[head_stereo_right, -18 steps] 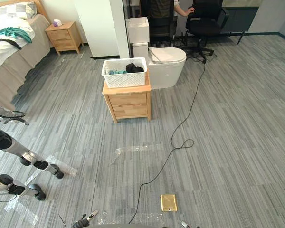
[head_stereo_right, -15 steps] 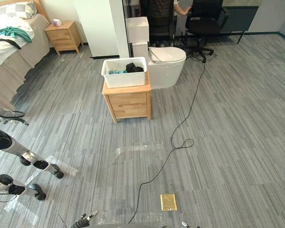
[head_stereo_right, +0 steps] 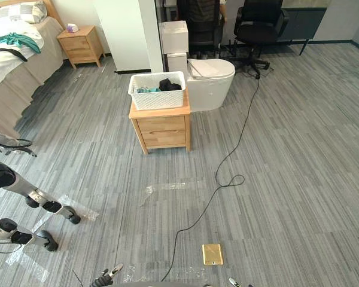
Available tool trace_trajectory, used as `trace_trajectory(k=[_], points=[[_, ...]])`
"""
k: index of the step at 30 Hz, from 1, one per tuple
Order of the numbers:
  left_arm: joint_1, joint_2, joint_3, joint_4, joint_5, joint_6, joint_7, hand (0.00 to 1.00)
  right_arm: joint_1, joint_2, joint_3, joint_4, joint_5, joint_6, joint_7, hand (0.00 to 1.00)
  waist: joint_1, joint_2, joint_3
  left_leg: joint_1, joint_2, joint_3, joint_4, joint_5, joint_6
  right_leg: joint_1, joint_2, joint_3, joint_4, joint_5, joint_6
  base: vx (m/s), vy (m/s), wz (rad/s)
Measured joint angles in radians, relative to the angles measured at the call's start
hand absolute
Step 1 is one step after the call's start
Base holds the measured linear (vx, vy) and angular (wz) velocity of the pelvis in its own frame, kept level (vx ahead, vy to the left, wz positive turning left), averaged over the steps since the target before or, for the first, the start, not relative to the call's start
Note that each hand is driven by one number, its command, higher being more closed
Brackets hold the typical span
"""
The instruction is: Pick up the laundry basket with both hands and put the clothes into the washing machine.
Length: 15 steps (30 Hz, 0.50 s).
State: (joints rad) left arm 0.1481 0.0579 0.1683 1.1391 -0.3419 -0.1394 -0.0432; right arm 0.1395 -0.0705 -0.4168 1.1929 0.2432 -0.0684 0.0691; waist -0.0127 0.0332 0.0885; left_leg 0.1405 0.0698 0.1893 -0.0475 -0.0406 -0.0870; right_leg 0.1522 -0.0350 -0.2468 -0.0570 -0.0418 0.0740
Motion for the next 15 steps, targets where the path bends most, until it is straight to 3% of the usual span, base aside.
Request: trace_trajectory(k=[15], points=[[0.0, 0.0, 0.0, 0.0, 0.0, -0.001, -0.001, 0.0, 0.0, 0.001, 0.0, 0.0, 0.0, 0.0, 0.0, 0.0, 0.0, -0.003, 0.002, 0.008, -0.001, 0.001, -0.01, 0.003, -0.005, 0.003, 0.0, -0.006, -0.001, 0.0, 0.0, -0.01, -0.001, 0.0]])
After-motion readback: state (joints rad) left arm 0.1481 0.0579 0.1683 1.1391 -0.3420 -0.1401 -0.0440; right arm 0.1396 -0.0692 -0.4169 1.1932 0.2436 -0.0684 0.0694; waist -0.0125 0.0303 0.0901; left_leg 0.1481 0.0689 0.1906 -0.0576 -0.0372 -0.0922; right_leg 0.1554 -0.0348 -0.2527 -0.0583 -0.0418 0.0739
